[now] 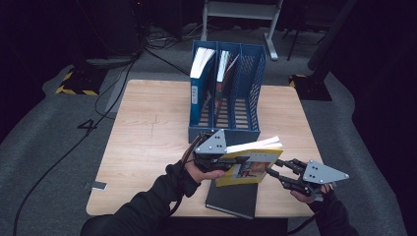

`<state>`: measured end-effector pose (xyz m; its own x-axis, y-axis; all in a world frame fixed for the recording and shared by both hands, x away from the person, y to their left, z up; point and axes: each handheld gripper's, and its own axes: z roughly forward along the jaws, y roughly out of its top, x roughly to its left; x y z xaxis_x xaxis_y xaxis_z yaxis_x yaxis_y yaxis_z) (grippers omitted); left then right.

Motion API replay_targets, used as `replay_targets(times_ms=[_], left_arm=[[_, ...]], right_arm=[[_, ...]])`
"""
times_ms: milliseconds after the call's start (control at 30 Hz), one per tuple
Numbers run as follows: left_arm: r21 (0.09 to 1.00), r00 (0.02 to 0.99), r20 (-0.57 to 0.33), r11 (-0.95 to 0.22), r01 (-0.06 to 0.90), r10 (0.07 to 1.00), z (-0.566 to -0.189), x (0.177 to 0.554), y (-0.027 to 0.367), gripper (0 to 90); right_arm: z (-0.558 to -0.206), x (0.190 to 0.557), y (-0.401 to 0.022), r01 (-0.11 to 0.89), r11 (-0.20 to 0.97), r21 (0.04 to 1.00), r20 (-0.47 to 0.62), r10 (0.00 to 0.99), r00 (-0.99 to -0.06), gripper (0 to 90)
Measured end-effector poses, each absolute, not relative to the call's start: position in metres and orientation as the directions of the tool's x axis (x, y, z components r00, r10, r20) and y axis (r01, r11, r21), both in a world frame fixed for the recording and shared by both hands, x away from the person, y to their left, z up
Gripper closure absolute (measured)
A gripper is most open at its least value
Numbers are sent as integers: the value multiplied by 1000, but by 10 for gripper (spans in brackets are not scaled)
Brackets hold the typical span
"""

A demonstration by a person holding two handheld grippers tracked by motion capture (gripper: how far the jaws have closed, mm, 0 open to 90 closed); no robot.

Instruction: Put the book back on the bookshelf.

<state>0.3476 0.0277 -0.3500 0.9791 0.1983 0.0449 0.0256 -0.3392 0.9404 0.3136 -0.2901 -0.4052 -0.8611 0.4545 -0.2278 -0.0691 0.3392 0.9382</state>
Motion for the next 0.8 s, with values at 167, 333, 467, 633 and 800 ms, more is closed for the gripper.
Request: replay_targets(times_ms=[167,333,467,633,800], left_arm=[[940,980,51,-341,18,193,-350,347,27,745],[942,977,43,-334,29,208,-351,348,29,746],[942,977,50,-335,23,206,-351,347,28,746],[945,975,39,-324,34,218,-352,349,29,746],[945,970,37,-325,45,240,-351,351,28,747]], right_arm=[[-412,322,-298,-16,364,931,-192,454,-870,534],[-428,337,-312,71,389,918,-156,522,-839,468],[-440,351,-324,137,387,912,-124,577,-807,430],[-459,367,-336,253,400,881,-90,666,-741,333],[-483,384,-345,391,422,818,-62,740,-670,296]])
